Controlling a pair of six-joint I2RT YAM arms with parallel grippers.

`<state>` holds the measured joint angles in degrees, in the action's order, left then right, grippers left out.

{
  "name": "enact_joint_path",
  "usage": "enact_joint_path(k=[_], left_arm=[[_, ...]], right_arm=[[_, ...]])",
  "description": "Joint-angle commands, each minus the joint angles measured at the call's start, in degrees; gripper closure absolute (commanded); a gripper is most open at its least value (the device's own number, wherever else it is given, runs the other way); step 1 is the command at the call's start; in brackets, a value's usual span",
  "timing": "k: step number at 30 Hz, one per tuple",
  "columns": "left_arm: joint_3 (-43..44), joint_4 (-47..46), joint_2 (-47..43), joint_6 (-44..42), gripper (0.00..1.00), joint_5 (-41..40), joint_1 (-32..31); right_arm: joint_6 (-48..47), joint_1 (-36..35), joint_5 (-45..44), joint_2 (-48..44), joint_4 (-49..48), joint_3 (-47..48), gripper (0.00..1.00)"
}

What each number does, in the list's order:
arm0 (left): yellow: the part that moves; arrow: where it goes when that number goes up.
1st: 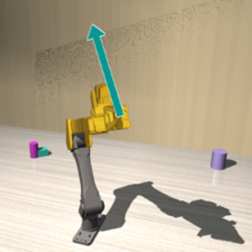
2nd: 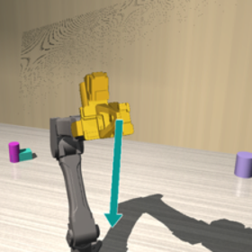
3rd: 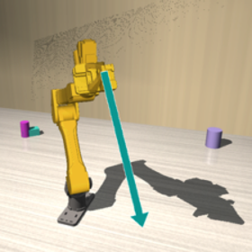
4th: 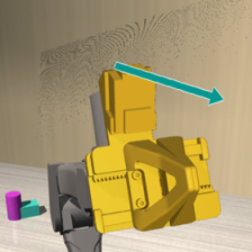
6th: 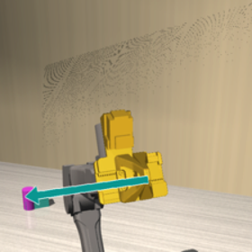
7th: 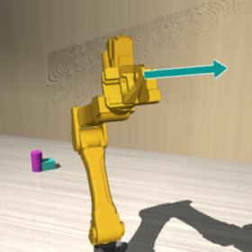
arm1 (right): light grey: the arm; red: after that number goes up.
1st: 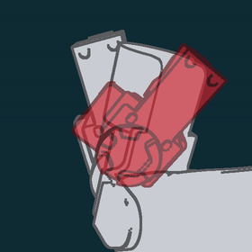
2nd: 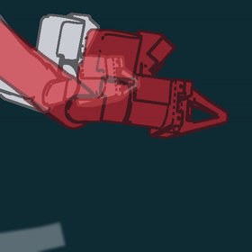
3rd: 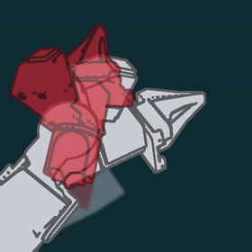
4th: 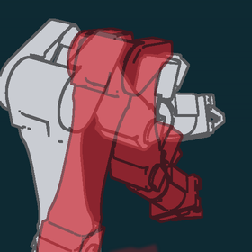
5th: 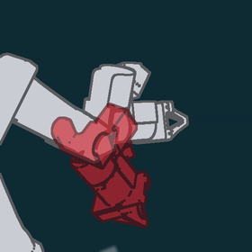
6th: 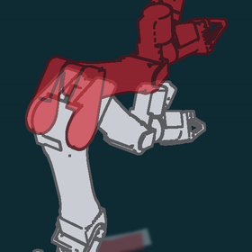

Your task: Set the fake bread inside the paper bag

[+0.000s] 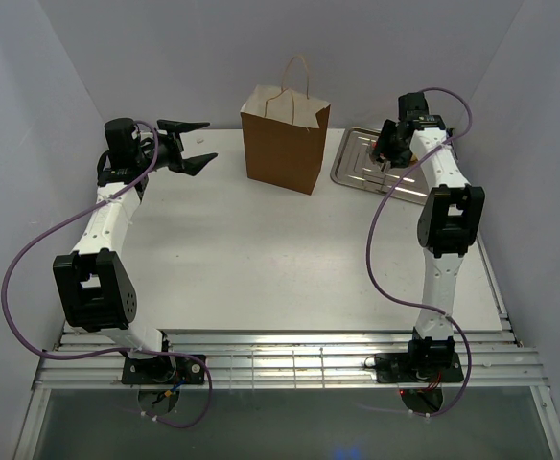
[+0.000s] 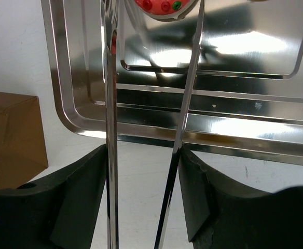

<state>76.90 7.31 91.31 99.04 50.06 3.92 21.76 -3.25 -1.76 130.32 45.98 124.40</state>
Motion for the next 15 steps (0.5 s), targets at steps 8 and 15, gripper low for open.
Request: enact_joint_path(k=[8,15], left_arm=[[2.37,1.04,-1.13,-1.49,0.19,-0.76,0.12],[2.37,1.04,-1.31,-1.49,0.19,-0.67,0.03]], right_arm=[[-1.63,-0.27,-0.44,1.51,-2.03,3.39,0.44],[-1.98,-0.27,0.09,0.72,-1.94,3.83,0.56]])
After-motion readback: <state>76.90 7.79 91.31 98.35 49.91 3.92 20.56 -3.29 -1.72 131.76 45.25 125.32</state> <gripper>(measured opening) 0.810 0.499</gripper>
